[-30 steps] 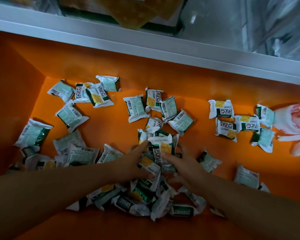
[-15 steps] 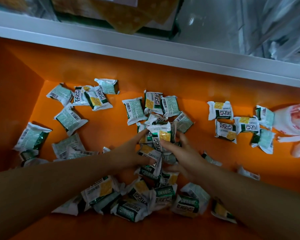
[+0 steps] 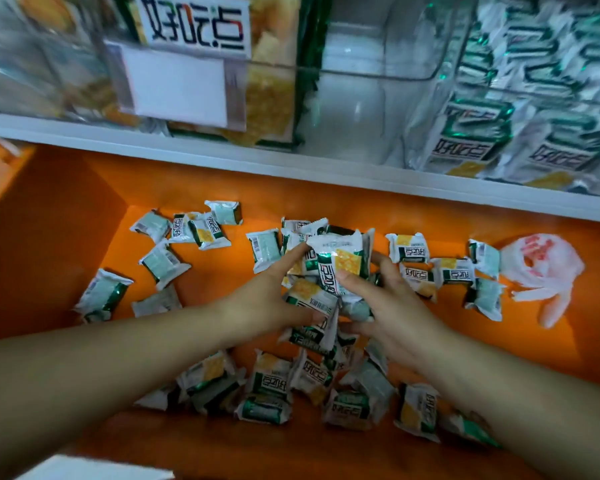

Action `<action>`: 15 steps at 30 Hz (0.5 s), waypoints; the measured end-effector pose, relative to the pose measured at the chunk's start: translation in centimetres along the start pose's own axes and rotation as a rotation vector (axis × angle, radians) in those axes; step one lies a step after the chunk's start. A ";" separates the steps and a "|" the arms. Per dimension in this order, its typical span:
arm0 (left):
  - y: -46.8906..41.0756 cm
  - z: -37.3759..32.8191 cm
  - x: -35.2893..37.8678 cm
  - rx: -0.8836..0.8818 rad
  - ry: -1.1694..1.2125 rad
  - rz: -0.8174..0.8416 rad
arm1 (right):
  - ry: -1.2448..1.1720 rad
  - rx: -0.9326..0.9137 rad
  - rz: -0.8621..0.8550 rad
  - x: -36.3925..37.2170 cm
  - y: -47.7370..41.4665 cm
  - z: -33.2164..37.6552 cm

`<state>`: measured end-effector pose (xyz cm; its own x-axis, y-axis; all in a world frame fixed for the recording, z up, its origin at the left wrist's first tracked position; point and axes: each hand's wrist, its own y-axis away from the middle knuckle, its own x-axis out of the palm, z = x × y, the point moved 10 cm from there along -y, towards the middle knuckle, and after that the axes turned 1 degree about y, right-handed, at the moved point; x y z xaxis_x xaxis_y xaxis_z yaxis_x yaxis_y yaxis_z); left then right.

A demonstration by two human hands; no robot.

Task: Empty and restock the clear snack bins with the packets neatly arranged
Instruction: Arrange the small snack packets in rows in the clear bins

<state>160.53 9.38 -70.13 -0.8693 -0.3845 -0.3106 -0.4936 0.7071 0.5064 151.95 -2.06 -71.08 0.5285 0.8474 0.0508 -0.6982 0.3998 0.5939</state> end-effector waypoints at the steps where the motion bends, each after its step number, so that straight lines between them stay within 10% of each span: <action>1: 1.0 -1.0 0.0 0.021 0.008 -0.016 | -0.006 -0.025 0.007 -0.2 1.0 0.7; 15: 13.0 -21.6 2.2 0.373 -0.184 -0.166 | -0.016 -0.431 0.024 -7.2 18.1 15.5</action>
<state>151.66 4.96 -46.85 -0.7436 -0.4228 -0.5179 -0.5538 0.8235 0.1230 143.03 -6.32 -48.22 0.5146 0.8542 0.0747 -0.8465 0.4923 0.2028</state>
